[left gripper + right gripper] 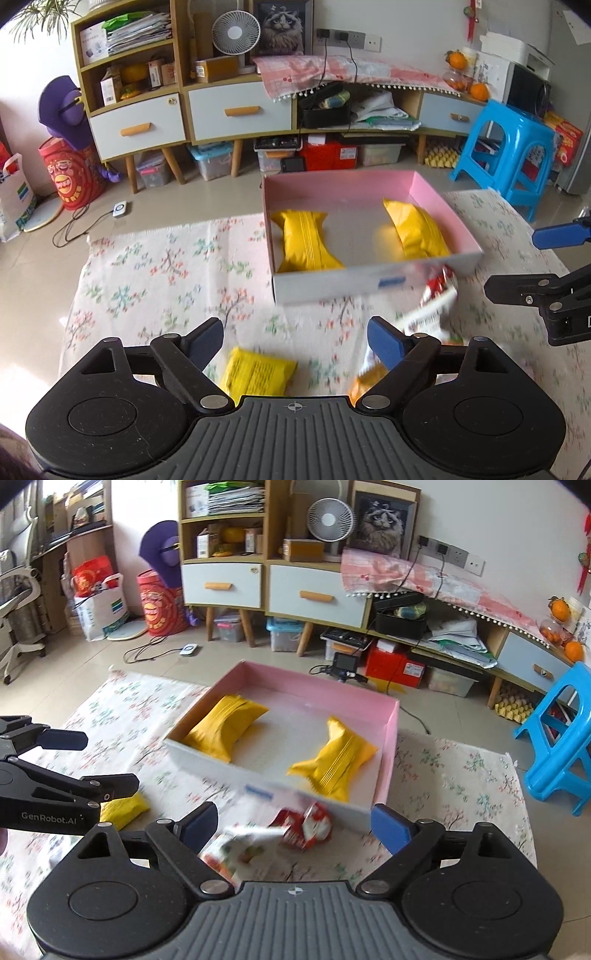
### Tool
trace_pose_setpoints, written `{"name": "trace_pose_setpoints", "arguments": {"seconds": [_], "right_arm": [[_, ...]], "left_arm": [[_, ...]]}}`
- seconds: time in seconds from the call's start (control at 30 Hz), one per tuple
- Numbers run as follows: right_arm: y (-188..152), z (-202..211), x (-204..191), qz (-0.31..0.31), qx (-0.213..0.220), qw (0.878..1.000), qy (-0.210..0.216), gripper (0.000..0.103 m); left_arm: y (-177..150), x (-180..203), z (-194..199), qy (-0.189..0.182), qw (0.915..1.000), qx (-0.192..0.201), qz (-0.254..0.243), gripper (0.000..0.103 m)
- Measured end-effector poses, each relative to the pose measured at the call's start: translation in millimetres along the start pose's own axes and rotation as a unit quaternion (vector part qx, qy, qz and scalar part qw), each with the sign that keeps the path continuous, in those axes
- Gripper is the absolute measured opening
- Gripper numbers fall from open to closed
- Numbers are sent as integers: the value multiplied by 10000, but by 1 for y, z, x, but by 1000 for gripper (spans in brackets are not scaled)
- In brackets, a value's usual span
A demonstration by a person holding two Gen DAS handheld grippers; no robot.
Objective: Organize snacks
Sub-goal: 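Move both tools back over the snack pile, then grasp the white-and-blue milk stick pack with the left tool while the right tool grasps the pink bar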
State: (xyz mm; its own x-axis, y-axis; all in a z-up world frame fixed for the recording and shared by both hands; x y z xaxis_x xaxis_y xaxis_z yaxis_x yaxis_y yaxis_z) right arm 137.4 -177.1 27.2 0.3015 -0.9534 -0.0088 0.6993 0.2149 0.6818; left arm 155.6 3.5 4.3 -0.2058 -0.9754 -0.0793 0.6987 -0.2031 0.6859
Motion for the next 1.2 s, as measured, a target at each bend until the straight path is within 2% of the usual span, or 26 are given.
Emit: {"name": "trace_pose_setpoints", "arguments": {"seconds": [0.43,0.53,0.63,0.77,0.93,1.1,1.2], "right_arm": [[-47,7,-15,-140,-143,9996,188,83],[-63,4,-12,-291,-175,9994,67,84],[-75,-2,-10,-348,-431,9982,-223,84],[-89,-6,-9,-462,-609,9970,-140,84],[-103,-12,-8,-460,-777,9957,-186,84],[-115,-18,-3,-584,-962,9934,-212,84],[-120,-21,0,-652,-1037,9922,-248,83]], "left_arm": [[-57,0,17,-283,9993,-234,-121,89],[-69,3,14,-466,9977,-332,-360,89],[-80,9,13,-684,9940,-378,-771,88],[-91,11,16,-986,9889,-392,-1041,86],[-100,17,21,-1362,9819,-451,-1235,72],[-113,27,24,-1578,9743,-593,-1495,49],[-121,32,26,-1681,9691,-705,-1663,43]]}}
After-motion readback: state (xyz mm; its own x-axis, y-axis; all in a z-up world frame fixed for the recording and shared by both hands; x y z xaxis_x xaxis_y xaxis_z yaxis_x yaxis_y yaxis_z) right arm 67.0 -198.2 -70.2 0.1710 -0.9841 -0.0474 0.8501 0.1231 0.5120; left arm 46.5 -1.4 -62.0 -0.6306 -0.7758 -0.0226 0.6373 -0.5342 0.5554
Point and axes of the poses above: each gripper's, at about its wrist camera, not at the fingertips, and z roughly against the way its jaws point, x to its right, y to its top, the point moved 4 cm from there along -z, roughly the way its jaws point, and after that the axes turned 7 degrees about y, right-handed, at the moved point
